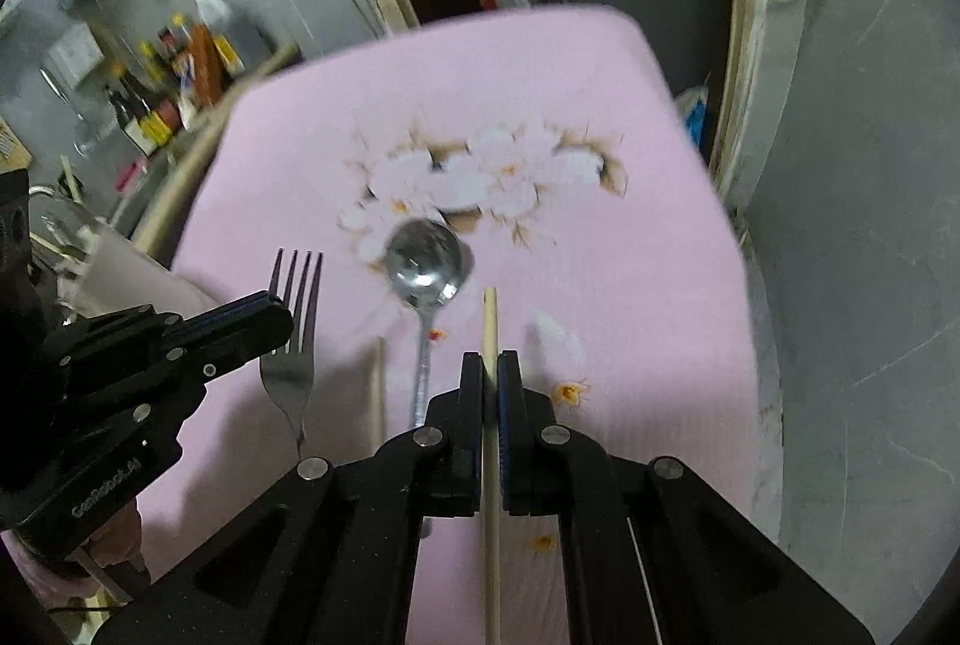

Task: Organize utensils
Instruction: 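Grasp a metal spoon with the left tool while the right tool grasps a chopstick, then carry the spoon and chopstick to the white caddy and release them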

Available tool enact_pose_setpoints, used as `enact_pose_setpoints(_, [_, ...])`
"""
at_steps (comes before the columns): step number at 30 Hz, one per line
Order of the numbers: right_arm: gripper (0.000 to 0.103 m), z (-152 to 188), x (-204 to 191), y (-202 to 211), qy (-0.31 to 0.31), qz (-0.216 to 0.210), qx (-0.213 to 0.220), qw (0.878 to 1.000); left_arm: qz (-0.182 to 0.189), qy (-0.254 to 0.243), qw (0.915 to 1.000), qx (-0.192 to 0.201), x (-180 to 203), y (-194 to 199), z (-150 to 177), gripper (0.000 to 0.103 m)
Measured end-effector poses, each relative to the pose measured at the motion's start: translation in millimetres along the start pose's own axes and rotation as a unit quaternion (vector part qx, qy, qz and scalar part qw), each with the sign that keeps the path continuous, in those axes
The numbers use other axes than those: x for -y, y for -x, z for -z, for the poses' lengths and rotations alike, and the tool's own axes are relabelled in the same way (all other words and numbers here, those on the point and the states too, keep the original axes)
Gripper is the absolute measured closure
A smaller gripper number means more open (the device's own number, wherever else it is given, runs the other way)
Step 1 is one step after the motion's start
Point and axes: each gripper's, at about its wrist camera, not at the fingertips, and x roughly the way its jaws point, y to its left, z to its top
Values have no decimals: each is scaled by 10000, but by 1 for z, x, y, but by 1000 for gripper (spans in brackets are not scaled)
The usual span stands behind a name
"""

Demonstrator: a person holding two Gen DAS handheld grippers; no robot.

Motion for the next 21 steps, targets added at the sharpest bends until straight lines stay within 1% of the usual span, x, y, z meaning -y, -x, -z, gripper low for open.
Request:
enact_pose_setpoints(3, [99, 6, -14, 26, 126, 190, 495, 9985, -178, -74, 9995, 241, 4, 21, 0, 100])
enact_pose_setpoints(6, [99, 16, -23, 53, 238, 452, 1032, 9933, -339, -15, 9983, 466, 4, 42, 2, 100])
enact_pose_setpoints(7, [99, 16, -26, 62, 276, 548, 1246, 9903, -417, -15, 9975, 563, 3, 50, 4, 100])
enact_pose_setpoints(8, [99, 20, -37, 73, 330, 654, 1523, 9856, -464, -25, 9970, 626, 4, 55, 5, 100])
enact_pose_setpoints(9, [99, 21, -42, 78, 352, 701, 1656, 9831, -523, -44, 9961, 716, 4, 61, 6, 100])
enact_pose_setpoints(10, [99, 24, -53, 88, 404, 748, 1907, 9780, -572, -60, 9950, 813, 4, 69, 7, 100])
enact_pose_setpoints(15, [99, 19, -88, 125, 588, 694, 2638, 9603, -734, -67, 9893, 1255, -3, 115, 7, 100])
enact_pose_setpoints(16, [99, 17, -98, 136, 618, 618, 2830, 9551, -752, -47, 9881, 1338, -7, 126, 6, 100])
enact_pose_setpoints(19, [99, 10, -120, 157, 615, 412, 3183, 9451, -832, 26, 9857, 1468, -18, 155, -2, 100])
enact_pose_setpoints(21, [99, 2, -136, 170, 584, 132, 3443, 9370, -918, 107, 9834, 1560, -29, 177, -8, 100])
